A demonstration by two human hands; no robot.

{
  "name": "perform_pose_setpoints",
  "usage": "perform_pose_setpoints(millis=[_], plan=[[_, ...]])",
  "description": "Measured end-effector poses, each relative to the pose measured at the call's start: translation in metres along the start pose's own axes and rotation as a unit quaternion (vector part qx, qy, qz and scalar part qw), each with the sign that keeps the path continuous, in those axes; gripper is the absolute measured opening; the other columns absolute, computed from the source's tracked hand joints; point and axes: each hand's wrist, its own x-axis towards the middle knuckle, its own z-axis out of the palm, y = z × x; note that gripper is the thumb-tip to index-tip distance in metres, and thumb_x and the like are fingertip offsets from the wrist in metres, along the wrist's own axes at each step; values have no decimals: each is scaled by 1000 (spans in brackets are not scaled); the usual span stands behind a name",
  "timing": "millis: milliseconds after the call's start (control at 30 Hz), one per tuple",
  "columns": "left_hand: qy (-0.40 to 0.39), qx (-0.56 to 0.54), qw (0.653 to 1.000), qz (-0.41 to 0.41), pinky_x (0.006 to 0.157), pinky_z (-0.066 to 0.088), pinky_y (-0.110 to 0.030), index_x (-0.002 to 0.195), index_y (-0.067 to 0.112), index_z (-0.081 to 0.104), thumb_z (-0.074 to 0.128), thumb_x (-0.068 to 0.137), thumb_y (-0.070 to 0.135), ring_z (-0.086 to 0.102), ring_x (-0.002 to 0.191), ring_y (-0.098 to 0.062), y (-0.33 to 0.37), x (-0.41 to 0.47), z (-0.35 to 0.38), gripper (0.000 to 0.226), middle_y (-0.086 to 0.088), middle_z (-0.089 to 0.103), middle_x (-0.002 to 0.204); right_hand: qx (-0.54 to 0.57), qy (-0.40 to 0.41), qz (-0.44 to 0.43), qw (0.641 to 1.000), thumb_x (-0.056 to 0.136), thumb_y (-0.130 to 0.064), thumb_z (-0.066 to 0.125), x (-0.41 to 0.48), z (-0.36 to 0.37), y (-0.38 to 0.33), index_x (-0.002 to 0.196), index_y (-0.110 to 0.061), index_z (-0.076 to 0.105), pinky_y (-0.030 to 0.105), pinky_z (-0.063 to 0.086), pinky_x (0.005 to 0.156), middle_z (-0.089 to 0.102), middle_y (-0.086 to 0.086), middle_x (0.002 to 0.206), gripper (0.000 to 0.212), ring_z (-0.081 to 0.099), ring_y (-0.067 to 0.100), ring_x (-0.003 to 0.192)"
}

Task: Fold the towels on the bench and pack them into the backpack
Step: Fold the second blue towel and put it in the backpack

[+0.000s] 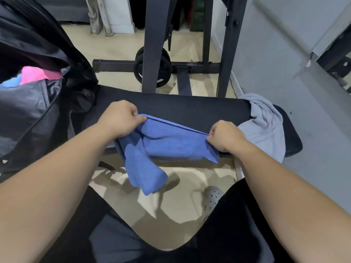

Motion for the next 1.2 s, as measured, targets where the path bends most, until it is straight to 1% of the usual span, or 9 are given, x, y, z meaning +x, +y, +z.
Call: perform_pose_setpoints(millis=[133, 233, 300, 400, 600, 767, 867, 1033, 1200], plan=[[-31, 115, 993, -21, 64, 43, -34, 65, 17, 52, 53, 98, 43, 56, 75, -30, -13, 24, 33, 42, -8, 63, 79, -58, 3, 15, 998, 85, -5, 57, 26, -17, 0, 85, -15, 68, 27, 43, 57, 65, 4, 83, 15, 61, 29, 75], [-29, 130, 990, -39, 66, 43, -34, 76, 17, 57, 50, 99, 43, 55, 80, -31, -11, 47, 42, 36, -5, 60, 84, -65, -6, 11, 998, 86, -4, 53, 48, -28, 1, 102, -18, 69, 33, 55, 72, 68, 7, 103, 26, 63, 30, 87], [-32, 133, 990, -46, 68, 43, -34, 83, 17, 60, 50, 99, 43, 54, 81, -31, -8, 63, 45, 32, -5, 58, 86, -42, -22, -14, 999, 90, -24, 55, 55, -31, -4, 94, -18, 68, 35, 55, 70, 69, 5, 98, 14, 63, 28, 84], [-41, 142, 987, -56, 68, 44, -35, 85, 17, 59, 49, 98, 44, 55, 82, -31, -9, 78, 54, 32, -5, 58, 87, -86, -102, -57, 989, 74, -69, 60, 49, -25, -20, 68, -20, 59, 30, 40, 54, 63, -2, 74, 49, 60, 21, 71], [15, 132, 990, -41, 59, 38, -34, 75, 15, 50, 44, 100, 43, 52, 71, -33, -17, 76, 79, 38, -4, 54, 73, -184, -164, -104, 964, 69, -25, 69, 66, -11, -19, 71, -16, 62, 30, 47, 54, 63, 3, 73, 11, 61, 25, 66], [32, 162, 986, 10, 59, 32, -35, 79, 12, 49, 43, 102, 43, 48, 70, -31, -23, 82, 82, 39, -4, 50, 74, -127, -218, -164, 954, 69, -10, 71, 96, -28, -8, 74, -23, 72, 33, 58, 61, 72, -4, 69, 14, 70, 19, 68], [26, 185, 982, 31, 57, 32, -35, 75, 14, 44, 42, 103, 44, 48, 68, -31, -26, 95, 78, 41, -1, 45, 70, -127, -187, -162, 961, 77, -9, 70, 126, -44, -1, 71, -23, 71, 27, 50, 60, 70, -5, 68, 16, 64, 15, 67], [12, 216, 975, 44, 58, 34, -34, 75, 16, 45, 38, 103, 45, 50, 71, -30, -23, 127, 66, 42, -3, 49, 73, -183, -23, -116, 976, 81, 0, 60, 176, -44, -6, 85, -17, 70, 35, 56, 70, 67, 9, 88, 20, 63, 32, 82], [5, 245, 968, 62, 64, 38, -36, 85, 16, 49, 35, 105, 43, 51, 76, -33, -10, 160, 63, 36, -4, 48, 80, -241, 35, -84, 966, 81, 4, 53, 192, -45, -20, 93, -13, 63, 34, 46, 62, 52, 5, 75, 23, 53, 30, 69]])
